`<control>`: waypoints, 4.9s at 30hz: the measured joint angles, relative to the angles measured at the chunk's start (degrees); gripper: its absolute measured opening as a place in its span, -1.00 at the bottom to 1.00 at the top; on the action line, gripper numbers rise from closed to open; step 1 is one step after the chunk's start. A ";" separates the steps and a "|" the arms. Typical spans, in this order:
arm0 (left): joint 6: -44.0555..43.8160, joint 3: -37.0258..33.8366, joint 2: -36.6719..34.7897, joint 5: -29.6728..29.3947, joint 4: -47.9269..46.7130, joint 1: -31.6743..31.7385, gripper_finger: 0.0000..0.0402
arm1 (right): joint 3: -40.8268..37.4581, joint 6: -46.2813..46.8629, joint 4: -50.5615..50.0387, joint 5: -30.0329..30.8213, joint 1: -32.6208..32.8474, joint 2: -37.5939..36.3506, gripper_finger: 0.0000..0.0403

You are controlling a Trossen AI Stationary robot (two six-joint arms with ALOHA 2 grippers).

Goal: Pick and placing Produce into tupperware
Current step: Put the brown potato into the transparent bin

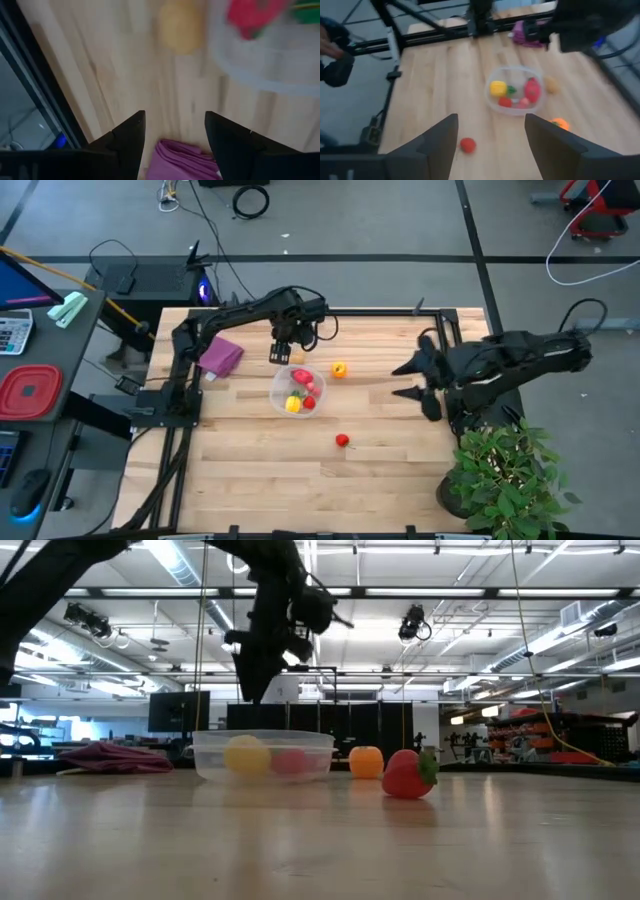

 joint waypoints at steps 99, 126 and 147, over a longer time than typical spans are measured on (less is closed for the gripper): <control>2.02 16.15 14.13 -3.17 -1.83 -8.07 -0.48 | 0.00 1.47 -3.26 1.78 -0.02 -4.32 0.19; 10.69 -0.16 14.20 -11.61 4.02 -1.65 0.31 | 0.00 3.97 -7.08 6.12 -0.02 -4.32 0.19; 18.06 -0.19 14.20 -12.56 13.86 -4.24 0.33 | 0.00 4.55 -7.08 7.60 -0.04 -4.32 0.19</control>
